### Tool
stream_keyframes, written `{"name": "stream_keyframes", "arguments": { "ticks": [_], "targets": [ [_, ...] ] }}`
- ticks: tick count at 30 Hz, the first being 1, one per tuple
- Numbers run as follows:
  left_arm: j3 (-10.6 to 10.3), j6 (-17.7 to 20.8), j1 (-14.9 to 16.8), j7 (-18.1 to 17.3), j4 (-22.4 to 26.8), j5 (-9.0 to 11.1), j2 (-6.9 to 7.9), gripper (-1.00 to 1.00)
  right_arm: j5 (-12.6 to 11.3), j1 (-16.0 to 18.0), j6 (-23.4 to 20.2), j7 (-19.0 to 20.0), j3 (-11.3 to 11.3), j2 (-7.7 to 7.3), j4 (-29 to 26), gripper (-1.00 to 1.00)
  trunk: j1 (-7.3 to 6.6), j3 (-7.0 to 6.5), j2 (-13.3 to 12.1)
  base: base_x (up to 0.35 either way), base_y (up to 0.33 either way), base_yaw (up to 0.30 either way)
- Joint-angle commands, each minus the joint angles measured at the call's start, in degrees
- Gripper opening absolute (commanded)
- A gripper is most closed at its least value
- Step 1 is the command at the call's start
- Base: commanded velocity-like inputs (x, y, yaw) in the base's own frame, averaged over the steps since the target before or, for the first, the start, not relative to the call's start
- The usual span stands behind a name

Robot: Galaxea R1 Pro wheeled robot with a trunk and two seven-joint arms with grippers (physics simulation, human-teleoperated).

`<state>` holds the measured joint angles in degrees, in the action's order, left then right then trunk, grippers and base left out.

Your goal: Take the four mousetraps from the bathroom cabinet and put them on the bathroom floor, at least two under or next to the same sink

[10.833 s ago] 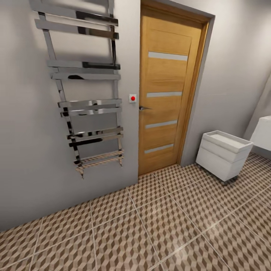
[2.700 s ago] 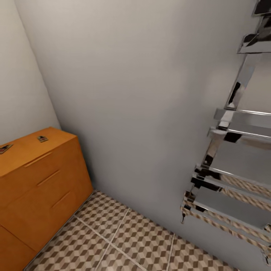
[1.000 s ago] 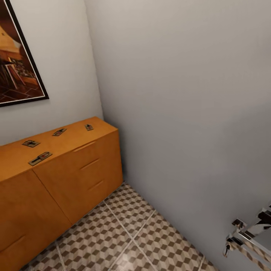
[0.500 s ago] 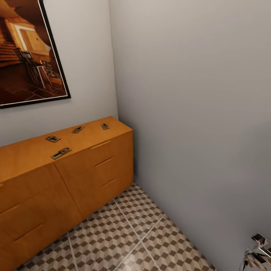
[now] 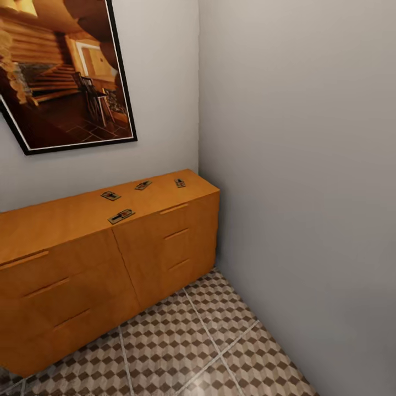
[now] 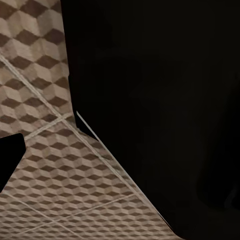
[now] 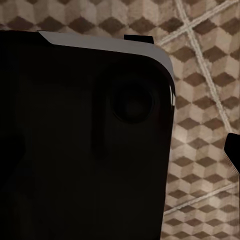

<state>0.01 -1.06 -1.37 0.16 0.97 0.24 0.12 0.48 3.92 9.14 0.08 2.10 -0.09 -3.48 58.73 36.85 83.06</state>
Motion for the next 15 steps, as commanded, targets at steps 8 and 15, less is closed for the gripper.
{"name": "stream_keyframes", "arguments": {
  "ticks": [8, 15],
  "targets": [
    [-0.01, -0.08, -0.03, 0.02, 0.09, 0.02, 0.01, 1.00, 0.05, 0.03, 0.18, 0.01, 0.19, 0.00, 0.05, 1.00, 0.00, 0.03, 0.02, 0.000, 0.000, 0.284],
    [-0.01, -0.08, -0.03, 0.02, 0.09, 0.02, 0.05, 1.00, 0.11, 0.03, 0.18, 0.01, 0.19, 0.00, 0.01, 1.00, 0.00, 0.03, 0.02, 0.000, 0.000, 0.285]
  ]
}}
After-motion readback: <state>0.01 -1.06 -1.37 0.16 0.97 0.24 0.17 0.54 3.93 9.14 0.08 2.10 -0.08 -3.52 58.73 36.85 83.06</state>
